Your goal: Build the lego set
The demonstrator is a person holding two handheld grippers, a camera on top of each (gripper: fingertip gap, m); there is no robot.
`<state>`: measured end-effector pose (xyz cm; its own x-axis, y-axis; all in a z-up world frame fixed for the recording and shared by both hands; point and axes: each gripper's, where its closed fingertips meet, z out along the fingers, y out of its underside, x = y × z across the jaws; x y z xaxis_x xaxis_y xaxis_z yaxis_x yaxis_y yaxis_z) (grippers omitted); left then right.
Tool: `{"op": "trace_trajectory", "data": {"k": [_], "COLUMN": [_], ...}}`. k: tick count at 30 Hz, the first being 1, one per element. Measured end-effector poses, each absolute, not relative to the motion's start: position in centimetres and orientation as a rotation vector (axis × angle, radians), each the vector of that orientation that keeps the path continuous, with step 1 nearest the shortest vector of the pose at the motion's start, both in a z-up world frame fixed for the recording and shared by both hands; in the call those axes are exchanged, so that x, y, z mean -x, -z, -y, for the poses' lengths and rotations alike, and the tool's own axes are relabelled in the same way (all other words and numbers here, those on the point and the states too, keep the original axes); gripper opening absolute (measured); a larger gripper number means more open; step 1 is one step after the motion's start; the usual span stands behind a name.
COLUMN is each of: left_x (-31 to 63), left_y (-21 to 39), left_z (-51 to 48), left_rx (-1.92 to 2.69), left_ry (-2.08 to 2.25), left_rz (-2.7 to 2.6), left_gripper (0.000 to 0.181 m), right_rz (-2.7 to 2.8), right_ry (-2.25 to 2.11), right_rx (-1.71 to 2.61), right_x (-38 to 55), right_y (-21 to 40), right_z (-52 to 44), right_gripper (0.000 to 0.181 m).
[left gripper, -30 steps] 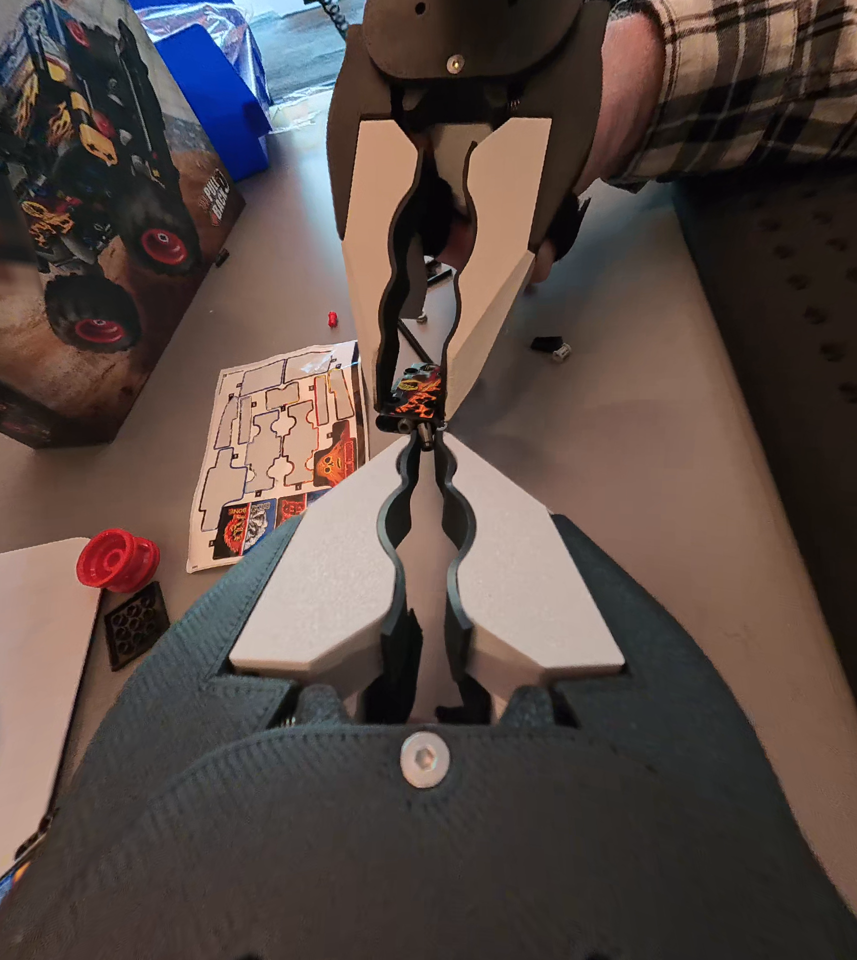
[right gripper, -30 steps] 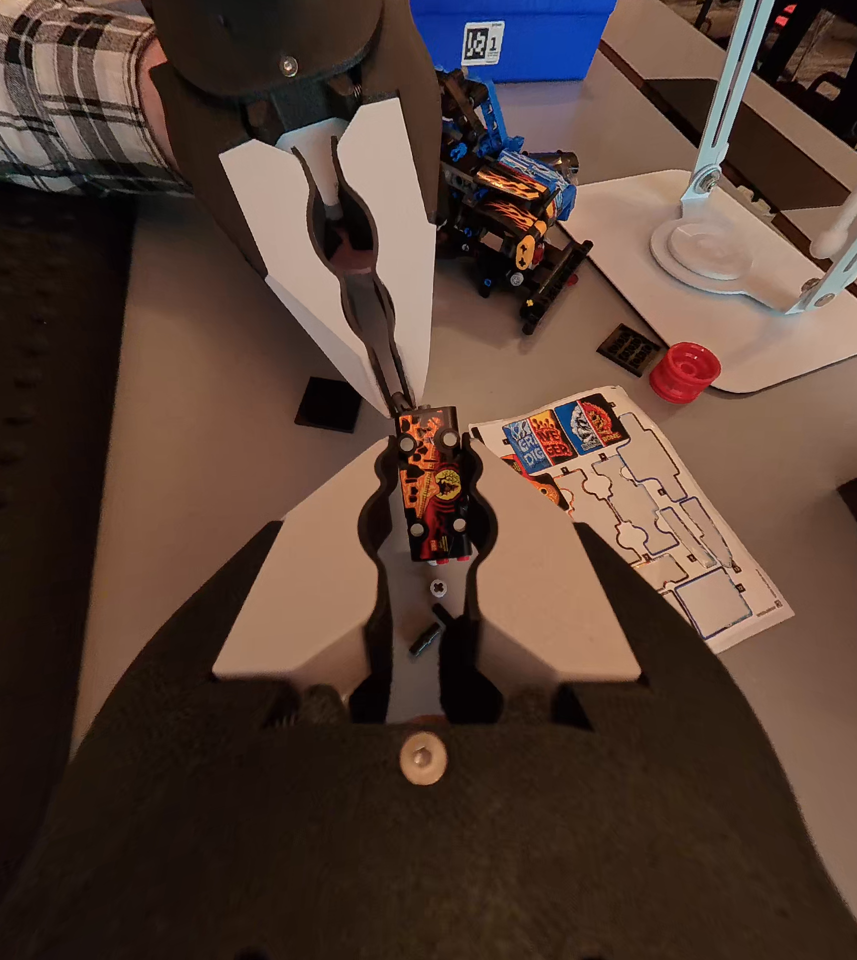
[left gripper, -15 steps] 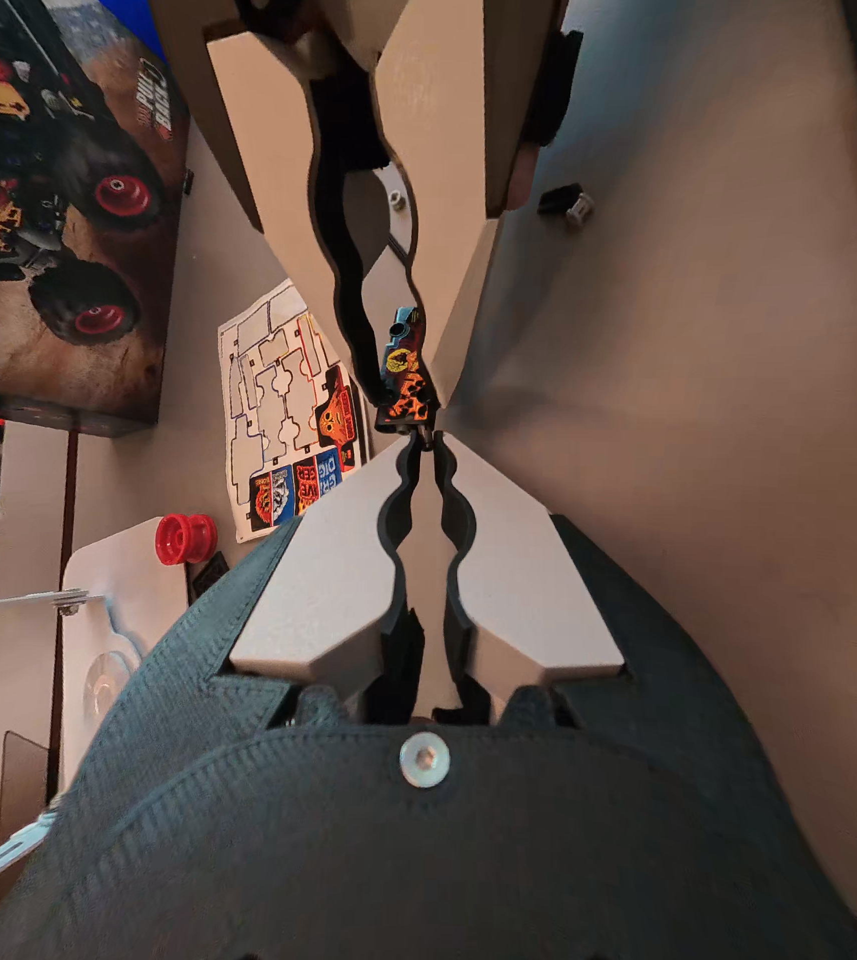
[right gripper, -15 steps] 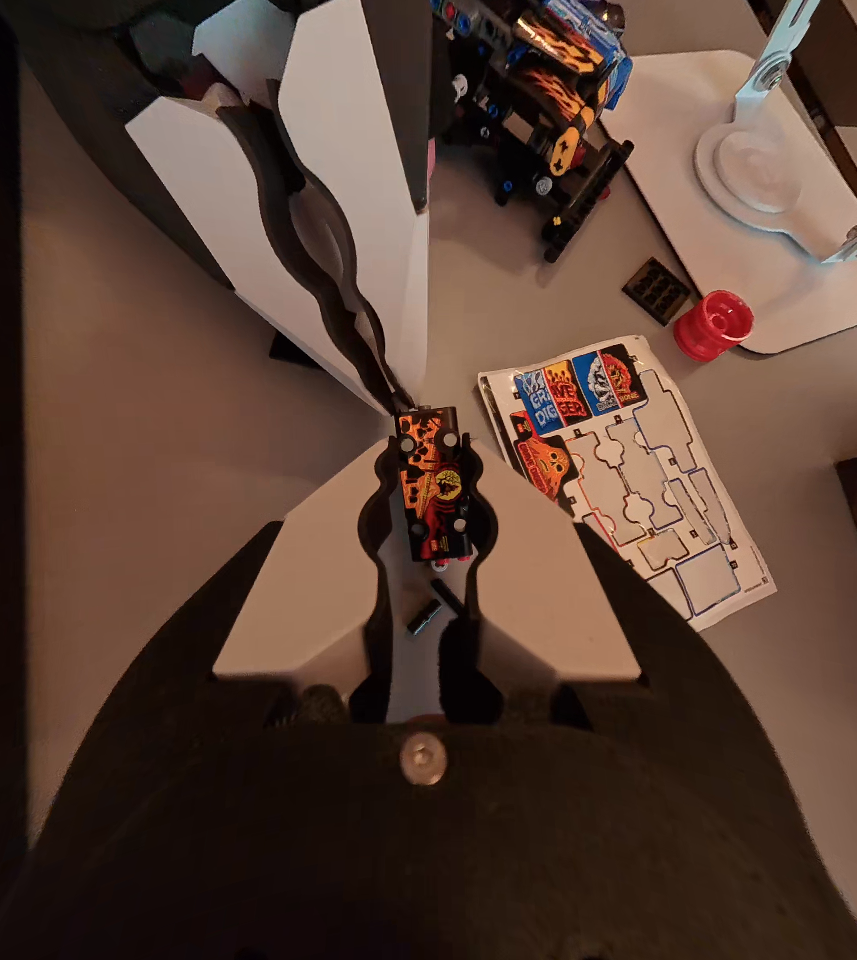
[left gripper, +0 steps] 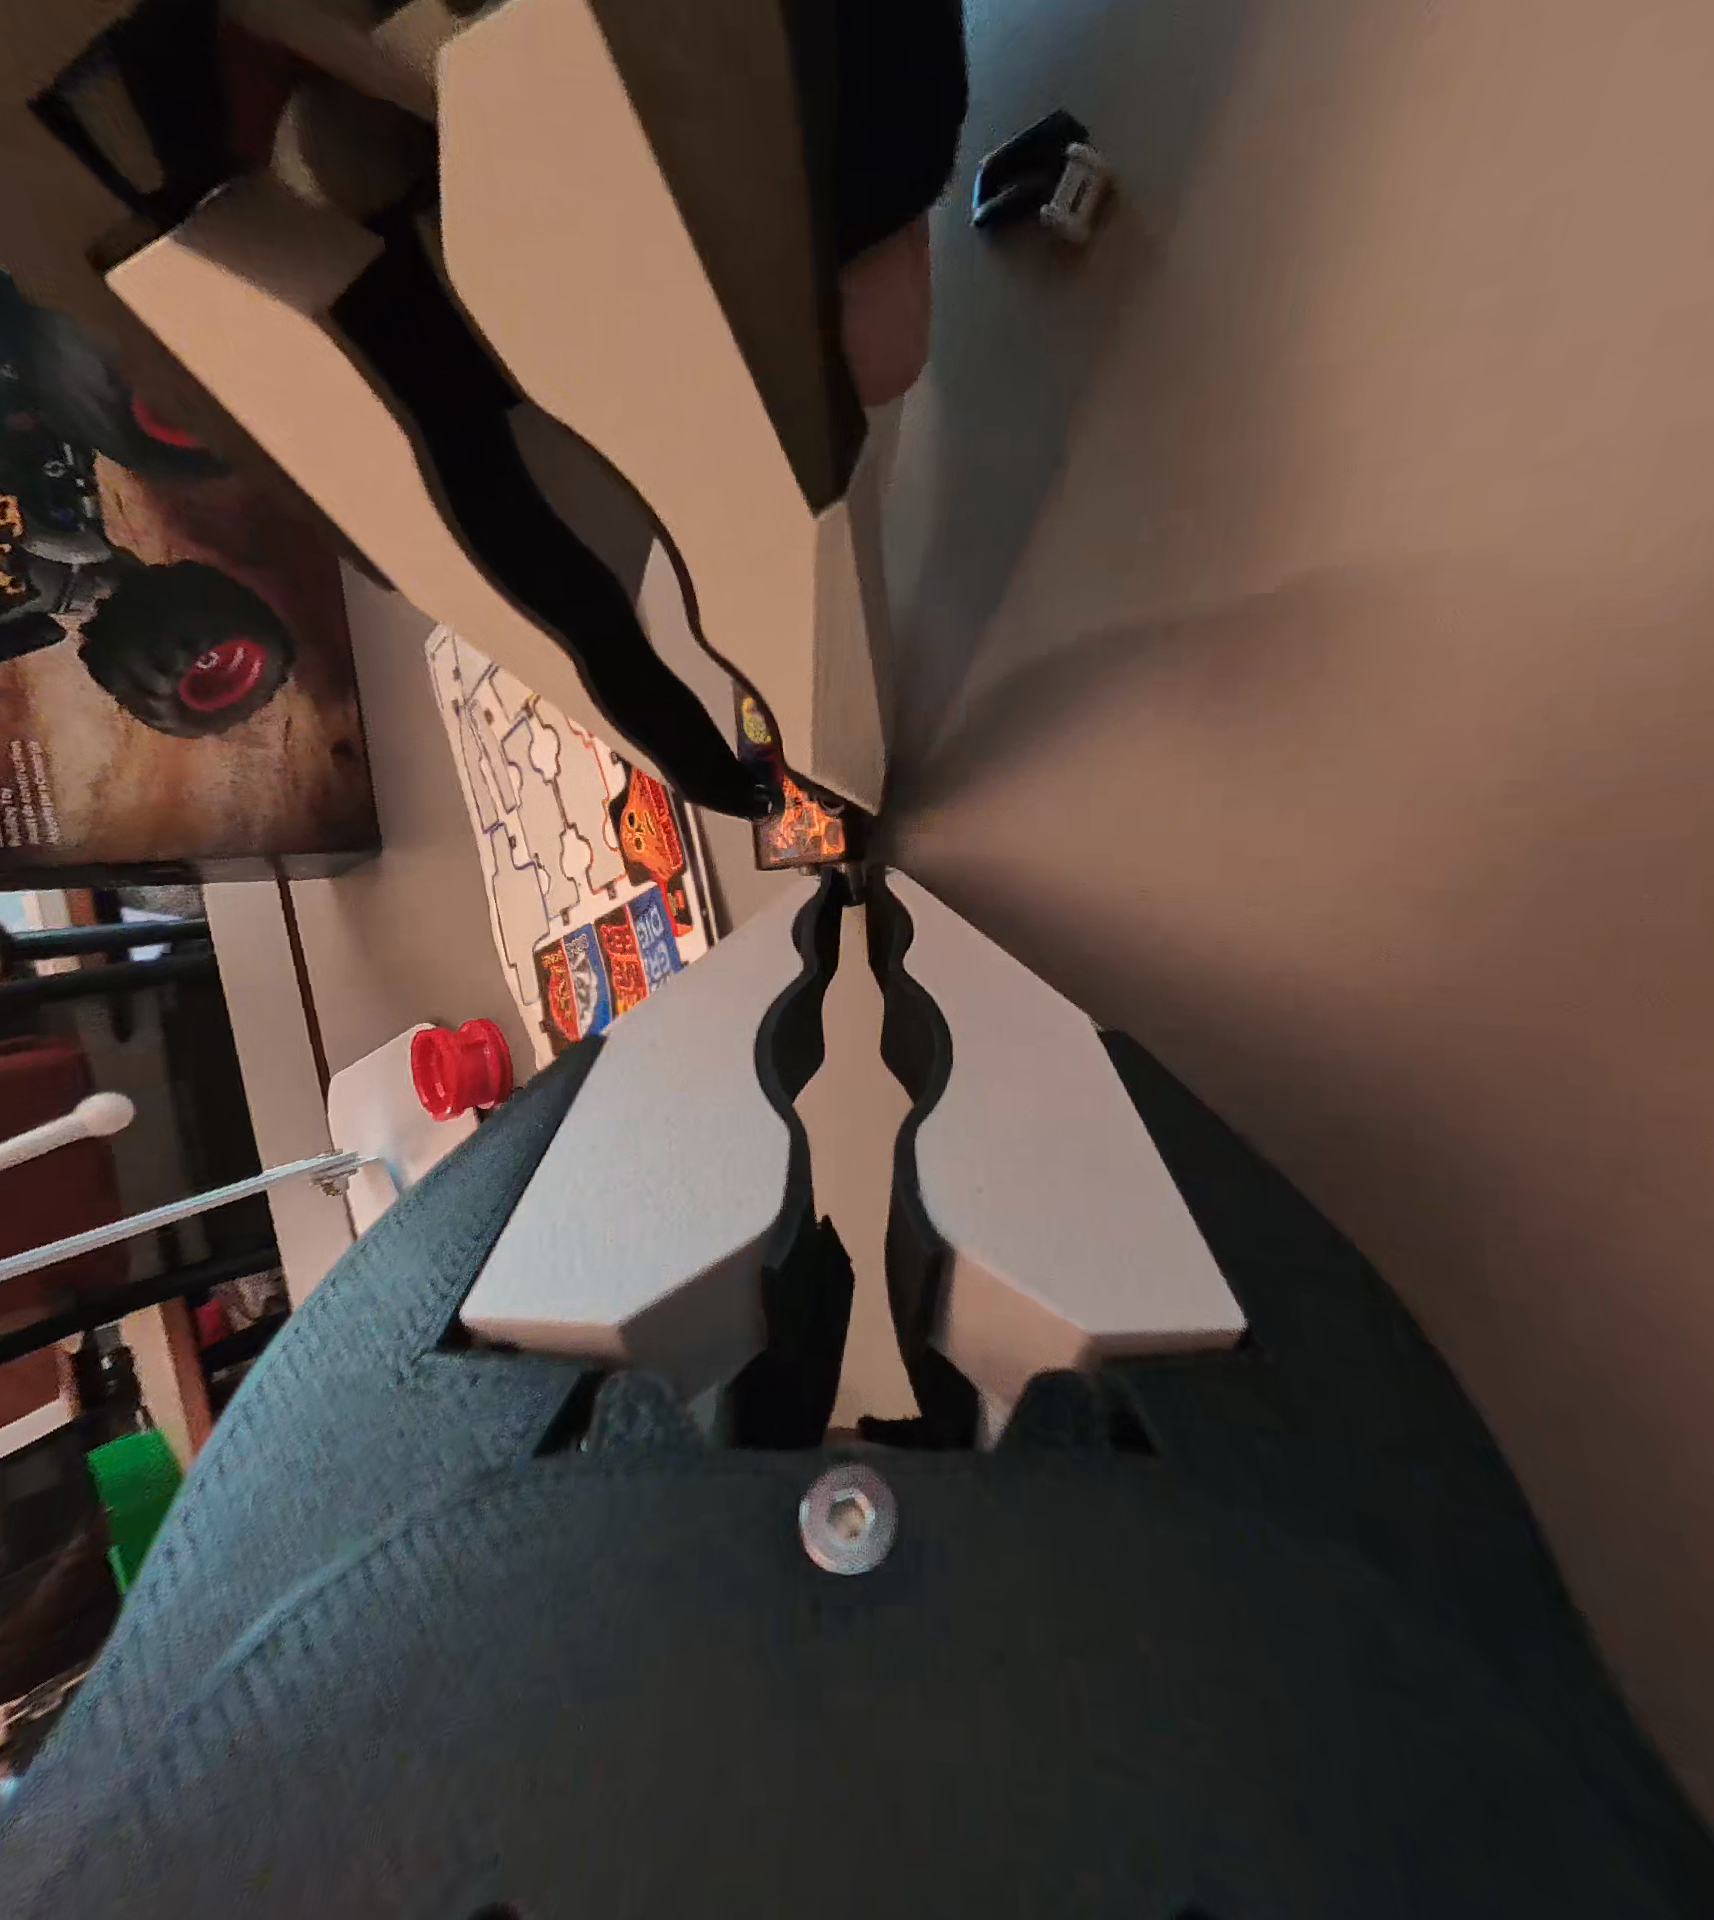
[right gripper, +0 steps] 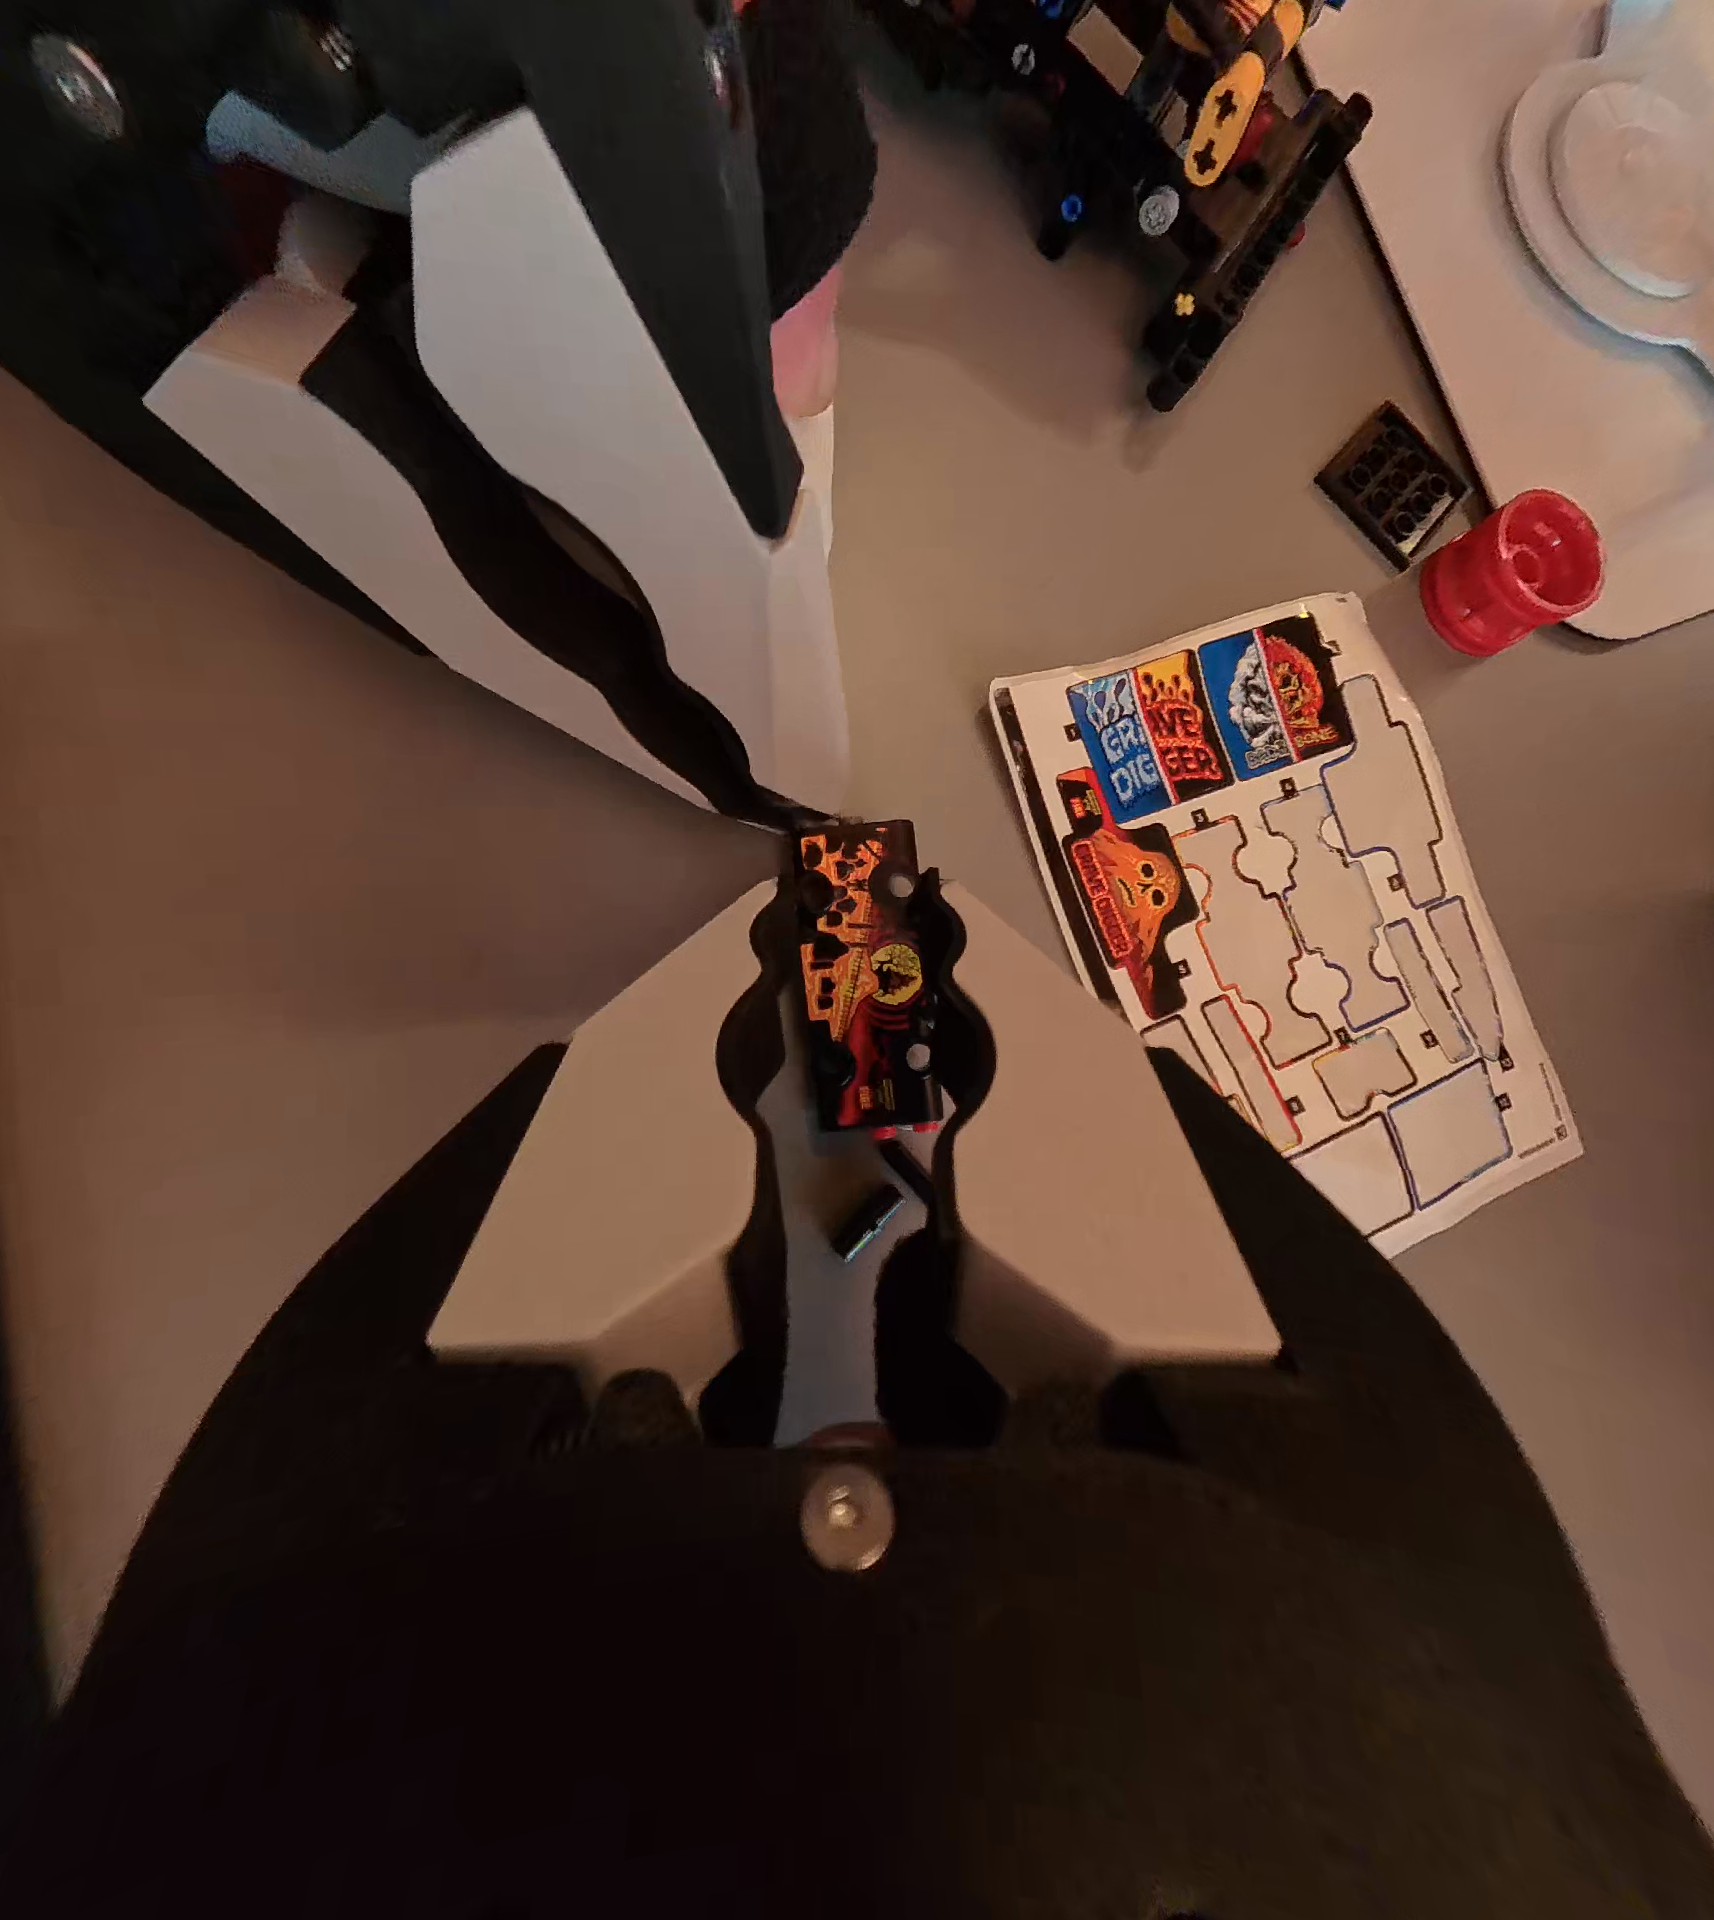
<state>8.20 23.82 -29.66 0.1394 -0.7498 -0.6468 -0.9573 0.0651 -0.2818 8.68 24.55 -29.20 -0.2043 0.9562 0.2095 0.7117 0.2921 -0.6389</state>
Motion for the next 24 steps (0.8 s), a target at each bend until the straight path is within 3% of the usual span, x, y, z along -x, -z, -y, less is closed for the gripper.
{"op": "trace_trajectory", "data": {"k": [24], "left_x": [-7.94], "left_y": [29.52], "left_z": [-24.13], "left_rx": [1.810], "left_ry": [-0.121], "left_rz": [-1.506], "left_gripper": [0.009], "right_rz": [1.948], "right_ry": [-0.675], "right_rx": [1.523], "right_x": [-8.71], "right_y": [29.07], "right_z": [-24.65], "right_gripper": [0.021]}}
